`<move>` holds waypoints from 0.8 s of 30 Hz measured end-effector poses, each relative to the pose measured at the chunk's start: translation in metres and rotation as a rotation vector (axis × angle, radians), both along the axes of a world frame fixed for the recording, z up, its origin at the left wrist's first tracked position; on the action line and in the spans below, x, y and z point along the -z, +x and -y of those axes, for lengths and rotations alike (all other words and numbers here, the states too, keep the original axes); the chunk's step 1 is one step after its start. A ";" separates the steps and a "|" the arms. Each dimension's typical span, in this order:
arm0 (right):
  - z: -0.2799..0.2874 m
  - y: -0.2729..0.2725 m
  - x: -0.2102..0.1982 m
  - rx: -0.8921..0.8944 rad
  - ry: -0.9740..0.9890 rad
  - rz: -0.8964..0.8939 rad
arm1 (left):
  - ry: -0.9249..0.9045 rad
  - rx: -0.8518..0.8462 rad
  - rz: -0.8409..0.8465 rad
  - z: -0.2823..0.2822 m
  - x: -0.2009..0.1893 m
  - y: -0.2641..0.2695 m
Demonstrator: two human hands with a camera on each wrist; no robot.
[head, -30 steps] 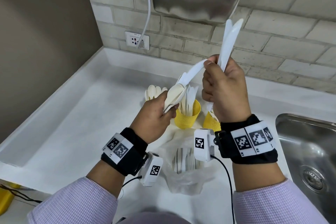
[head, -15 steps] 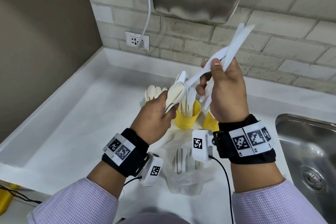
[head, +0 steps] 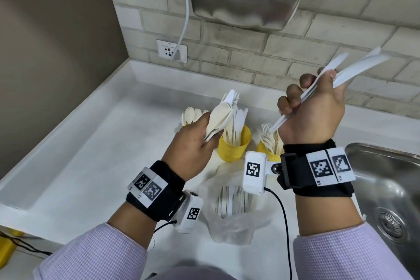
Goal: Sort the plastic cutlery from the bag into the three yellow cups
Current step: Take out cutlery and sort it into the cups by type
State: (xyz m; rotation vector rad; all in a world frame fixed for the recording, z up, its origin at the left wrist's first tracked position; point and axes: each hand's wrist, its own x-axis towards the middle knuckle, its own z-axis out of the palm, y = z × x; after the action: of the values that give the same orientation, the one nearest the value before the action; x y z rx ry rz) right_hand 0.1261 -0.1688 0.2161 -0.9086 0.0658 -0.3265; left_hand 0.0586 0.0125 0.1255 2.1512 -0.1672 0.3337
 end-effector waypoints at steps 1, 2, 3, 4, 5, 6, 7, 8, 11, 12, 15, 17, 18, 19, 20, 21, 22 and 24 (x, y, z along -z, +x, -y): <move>-0.001 -0.001 0.001 0.006 -0.044 0.016 | -0.062 0.003 -0.018 0.001 -0.002 -0.001; -0.002 -0.004 0.001 -0.006 -0.086 0.032 | -0.148 0.016 -0.053 0.002 -0.004 -0.002; -0.005 -0.006 0.002 -0.030 -0.128 0.039 | -0.234 0.047 -0.095 0.002 -0.006 -0.003; -0.007 -0.009 0.002 -0.062 -0.167 0.044 | -0.310 0.092 -0.132 0.003 -0.008 -0.004; -0.009 -0.011 0.003 -0.096 -0.215 0.057 | -0.368 0.142 -0.157 0.003 -0.010 -0.005; -0.010 -0.013 0.005 -0.135 -0.282 0.081 | -0.425 0.190 -0.176 0.004 -0.012 -0.006; -0.012 -0.014 0.006 -0.169 -0.372 0.107 | -0.470 0.228 -0.189 0.004 -0.013 -0.007; -0.013 -0.015 0.007 -0.197 -0.473 0.130 | -0.507 0.253 -0.206 0.004 -0.014 -0.008; -0.019 -0.021 0.005 -0.224 -0.723 0.171 | -0.579 0.283 -0.246 0.003 -0.015 -0.008; -0.021 -0.024 0.003 -0.218 -0.769 0.185 | -0.583 0.279 -0.250 0.002 -0.014 -0.008; -0.025 -0.032 -0.006 -0.223 -0.807 0.225 | -0.536 0.255 -0.220 0.000 -0.015 -0.008; -0.025 -0.031 -0.005 -0.243 -0.848 0.213 | -0.496 0.244 -0.182 0.001 -0.017 -0.009; -0.026 -0.029 -0.004 -0.248 -0.885 0.206 | -0.463 0.226 -0.158 0.001 -0.017 -0.009; -0.026 -0.028 -0.003 -0.246 -0.926 0.201 | -0.418 0.196 -0.133 0.002 -0.017 -0.010; -0.027 -0.026 -0.002 -0.240 -0.958 0.197 | -0.363 0.153 -0.108 0.003 -0.016 -0.009; -0.027 -0.025 -0.001 -0.234 -0.976 0.193 | -0.299 0.106 -0.081 0.003 -0.015 -0.009; -0.027 -0.023 0.000 -0.225 -0.979 0.190 | -0.243 0.066 -0.056 0.004 -0.015 -0.008; -0.026 -0.022 0.001 -0.202 -0.960 0.190 | -0.173 0.009 -0.020 0.004 -0.013 -0.007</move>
State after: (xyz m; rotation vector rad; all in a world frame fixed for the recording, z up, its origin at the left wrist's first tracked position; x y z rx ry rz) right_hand 0.1039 -0.1425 0.2152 -1.8112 -0.3892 -0.2478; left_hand 0.0516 0.0084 0.1388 1.9817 -0.1316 0.3099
